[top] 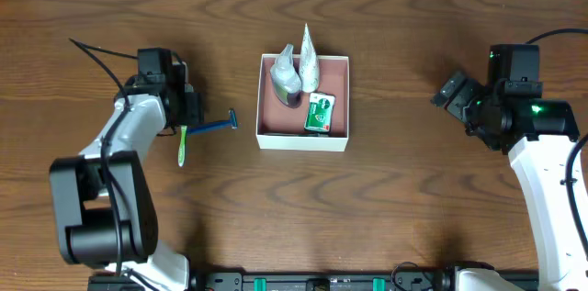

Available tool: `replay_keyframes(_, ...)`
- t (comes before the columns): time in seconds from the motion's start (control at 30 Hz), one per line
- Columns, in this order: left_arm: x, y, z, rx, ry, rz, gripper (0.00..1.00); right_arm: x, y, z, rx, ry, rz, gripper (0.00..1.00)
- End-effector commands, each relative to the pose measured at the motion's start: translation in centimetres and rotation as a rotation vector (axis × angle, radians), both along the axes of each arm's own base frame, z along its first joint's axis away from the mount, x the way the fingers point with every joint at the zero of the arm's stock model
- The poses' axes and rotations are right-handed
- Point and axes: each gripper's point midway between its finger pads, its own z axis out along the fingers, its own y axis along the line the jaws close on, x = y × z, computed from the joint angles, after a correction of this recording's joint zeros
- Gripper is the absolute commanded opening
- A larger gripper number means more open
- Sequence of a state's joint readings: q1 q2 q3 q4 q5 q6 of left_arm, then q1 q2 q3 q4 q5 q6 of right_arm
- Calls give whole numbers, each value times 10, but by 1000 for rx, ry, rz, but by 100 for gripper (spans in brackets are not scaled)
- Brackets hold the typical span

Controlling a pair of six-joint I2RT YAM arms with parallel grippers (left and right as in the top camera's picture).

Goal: Pack container
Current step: 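Return left gripper to the green toothbrush and grasp it, then place the toothbrush into the box and release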

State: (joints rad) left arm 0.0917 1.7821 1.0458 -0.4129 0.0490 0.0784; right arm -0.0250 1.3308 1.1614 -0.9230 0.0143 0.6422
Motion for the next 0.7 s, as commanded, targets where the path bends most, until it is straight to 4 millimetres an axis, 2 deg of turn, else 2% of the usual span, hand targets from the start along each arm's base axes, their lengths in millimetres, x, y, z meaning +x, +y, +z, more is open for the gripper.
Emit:
replay_keyframes(0.0,-6,3,-14,5,39,18,65,0,-1,1,-2,0,-1,99)
replay_keyframes(0.3,-18,11,-33,-2,110,40,55,0,-1,1,-2,0,-1,99)
replay_keyframes(0.5,-22,12,-39,-5,132,46,30,0,-1,1,-2,0,-1,99)
replay_keyframes(0.67,-23,12,-27,-5,127,46,10,0,-1,1,-2,0,-1,99)
